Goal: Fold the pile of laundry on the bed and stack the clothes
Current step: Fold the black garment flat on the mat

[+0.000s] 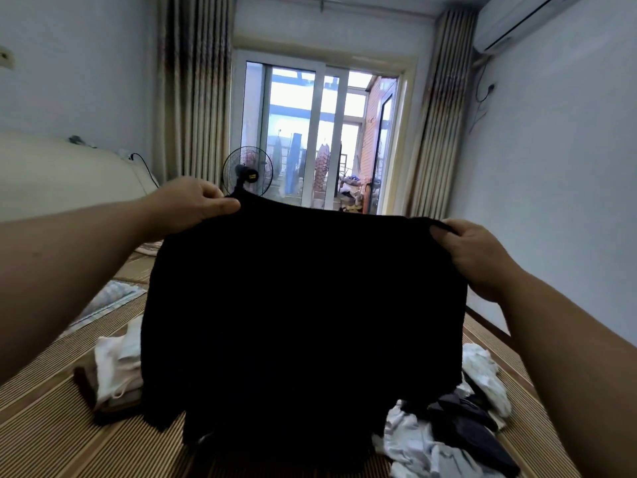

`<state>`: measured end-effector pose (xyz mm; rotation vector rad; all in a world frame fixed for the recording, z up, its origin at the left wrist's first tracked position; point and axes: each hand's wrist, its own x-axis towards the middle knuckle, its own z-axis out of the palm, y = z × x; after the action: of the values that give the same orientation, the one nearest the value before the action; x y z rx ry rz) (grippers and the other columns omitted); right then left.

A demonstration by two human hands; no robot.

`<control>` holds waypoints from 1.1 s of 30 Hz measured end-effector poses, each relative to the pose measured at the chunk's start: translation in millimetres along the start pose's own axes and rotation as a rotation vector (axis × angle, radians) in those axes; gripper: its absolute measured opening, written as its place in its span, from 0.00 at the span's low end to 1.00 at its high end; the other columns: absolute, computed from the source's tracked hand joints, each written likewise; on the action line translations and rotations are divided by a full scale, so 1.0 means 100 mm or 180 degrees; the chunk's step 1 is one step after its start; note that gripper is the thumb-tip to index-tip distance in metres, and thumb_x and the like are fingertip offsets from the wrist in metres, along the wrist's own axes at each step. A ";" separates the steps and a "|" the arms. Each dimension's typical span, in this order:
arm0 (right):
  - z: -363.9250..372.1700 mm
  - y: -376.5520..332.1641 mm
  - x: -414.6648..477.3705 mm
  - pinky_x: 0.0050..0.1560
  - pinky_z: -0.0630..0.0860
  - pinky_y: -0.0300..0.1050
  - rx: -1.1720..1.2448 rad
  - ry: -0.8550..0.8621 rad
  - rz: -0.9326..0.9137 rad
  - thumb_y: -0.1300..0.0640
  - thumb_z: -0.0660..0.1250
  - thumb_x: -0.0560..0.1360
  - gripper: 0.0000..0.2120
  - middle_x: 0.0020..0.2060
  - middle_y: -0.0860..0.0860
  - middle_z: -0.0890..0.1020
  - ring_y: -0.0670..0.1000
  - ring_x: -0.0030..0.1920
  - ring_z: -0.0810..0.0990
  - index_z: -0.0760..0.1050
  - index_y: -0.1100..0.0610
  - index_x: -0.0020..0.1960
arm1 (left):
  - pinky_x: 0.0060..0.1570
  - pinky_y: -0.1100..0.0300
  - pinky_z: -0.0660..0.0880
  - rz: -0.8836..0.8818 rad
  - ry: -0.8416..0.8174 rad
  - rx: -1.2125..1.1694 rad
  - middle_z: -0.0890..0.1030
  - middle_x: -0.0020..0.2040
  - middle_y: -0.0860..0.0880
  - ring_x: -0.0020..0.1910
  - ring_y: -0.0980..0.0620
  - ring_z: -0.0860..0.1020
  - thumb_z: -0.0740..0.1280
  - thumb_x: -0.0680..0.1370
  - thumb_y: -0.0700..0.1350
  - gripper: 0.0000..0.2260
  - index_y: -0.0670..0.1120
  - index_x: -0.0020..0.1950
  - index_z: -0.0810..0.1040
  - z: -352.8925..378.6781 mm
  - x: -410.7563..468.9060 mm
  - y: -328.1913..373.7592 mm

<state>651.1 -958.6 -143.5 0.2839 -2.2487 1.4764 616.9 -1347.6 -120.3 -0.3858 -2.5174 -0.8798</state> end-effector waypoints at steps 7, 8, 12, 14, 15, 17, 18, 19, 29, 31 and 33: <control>-0.13 -0.59 0.09 0.33 0.73 0.36 -0.0163 0.0835 -0.1054 0.54 0.70 0.75 0.09 0.27 0.42 0.80 0.42 0.29 0.76 0.80 0.51 0.36 | 0.23 0.67 0.68 0.0393 0.0433 -0.1050 0.75 0.26 0.55 0.23 0.59 0.71 0.68 0.74 0.54 0.11 0.47 0.38 0.77 -0.52 0.00 0.39; -0.17 -0.68 0.08 0.32 0.72 0.35 -0.0171 0.0888 -0.1162 0.54 0.70 0.75 0.09 0.26 0.41 0.80 0.40 0.28 0.75 0.79 0.51 0.36 | 0.22 0.68 0.69 0.0423 0.0396 -0.1227 0.75 0.25 0.55 0.23 0.60 0.72 0.69 0.73 0.54 0.11 0.48 0.38 0.76 -0.60 -0.01 0.45; -0.28 -0.89 0.04 0.32 0.73 0.33 -0.0209 0.0979 -0.1420 0.51 0.70 0.75 0.08 0.28 0.39 0.81 0.39 0.29 0.78 0.80 0.49 0.36 | 0.22 0.69 0.71 0.0510 0.0252 -0.1569 0.76 0.25 0.55 0.23 0.60 0.74 0.64 0.79 0.47 0.09 0.47 0.39 0.75 -0.71 -0.04 0.57; -0.28 -0.85 0.04 0.35 0.75 0.36 -0.0323 0.0956 -0.1364 0.50 0.71 0.74 0.08 0.28 0.39 0.81 0.39 0.30 0.78 0.80 0.49 0.36 | 0.24 0.68 0.72 0.0413 0.0205 -0.1466 0.76 0.27 0.55 0.24 0.60 0.75 0.64 0.80 0.45 0.09 0.46 0.39 0.76 -0.62 -0.03 0.56; -0.26 -0.80 0.05 0.37 0.76 0.39 -0.0386 0.0938 -0.1291 0.49 0.71 0.73 0.08 0.28 0.40 0.81 0.40 0.30 0.77 0.81 0.49 0.35 | 0.24 0.68 0.72 0.0330 0.0176 -0.1374 0.76 0.28 0.54 0.24 0.59 0.75 0.65 0.79 0.44 0.09 0.46 0.39 0.77 -0.54 -0.03 0.54; -0.20 -0.61 0.07 0.40 0.76 0.44 -0.0549 0.0803 -0.1110 0.48 0.72 0.71 0.08 0.27 0.41 0.81 0.41 0.30 0.77 0.81 0.48 0.35 | 0.24 0.67 0.71 0.0155 0.0124 -0.1182 0.76 0.27 0.53 0.24 0.59 0.74 0.67 0.78 0.45 0.09 0.46 0.38 0.77 -0.32 -0.01 0.45; -0.15 -0.51 0.08 0.40 0.76 0.43 -0.0668 0.0711 -0.1023 0.48 0.73 0.71 0.08 0.28 0.42 0.81 0.41 0.30 0.77 0.81 0.48 0.35 | 0.24 0.67 0.70 0.0097 0.0057 -0.1089 0.76 0.27 0.53 0.24 0.58 0.74 0.68 0.78 0.46 0.09 0.46 0.38 0.78 -0.18 0.00 0.38; -0.10 -0.37 0.09 0.40 0.75 0.42 -0.0810 0.0609 -0.0932 0.49 0.73 0.72 0.08 0.28 0.43 0.81 0.41 0.30 0.77 0.81 0.49 0.35 | 0.25 0.66 0.70 0.0046 -0.0050 -0.1001 0.76 0.27 0.53 0.25 0.57 0.73 0.68 0.77 0.47 0.10 0.47 0.37 0.78 -0.01 0.01 0.31; 0.54 1.61 0.30 0.45 0.67 0.42 -0.2547 -0.0510 0.0153 0.45 0.70 0.74 0.09 0.42 0.49 0.80 0.51 0.46 0.76 0.81 0.50 0.44 | 0.35 0.60 0.66 -0.0867 -0.0964 -0.0070 0.78 0.35 0.53 0.36 0.54 0.75 0.69 0.76 0.54 0.11 0.51 0.37 0.79 1.97 0.13 -0.90; 0.66 1.96 0.39 0.46 0.68 0.42 -0.2596 -0.0579 0.0280 0.45 0.69 0.74 0.08 0.43 0.50 0.80 0.52 0.47 0.77 0.80 0.49 0.43 | 0.35 0.61 0.67 -0.0971 -0.1032 0.0029 0.79 0.37 0.52 0.38 0.54 0.77 0.69 0.76 0.53 0.09 0.51 0.39 0.80 2.29 0.13 -1.10; 0.82 2.28 0.52 0.45 0.67 0.43 -0.2727 -0.0661 0.0392 0.44 0.68 0.74 0.09 0.44 0.51 0.81 0.54 0.48 0.78 0.80 0.49 0.44 | 0.36 0.61 0.68 -0.1060 -0.1061 0.0110 0.80 0.38 0.52 0.41 0.52 0.79 0.69 0.76 0.53 0.08 0.50 0.41 0.81 2.59 0.19 -1.29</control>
<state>494.4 -936.2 -334.9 0.0230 -2.8596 0.4294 467.7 -1277.2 -358.5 -0.1067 -2.9590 -0.9568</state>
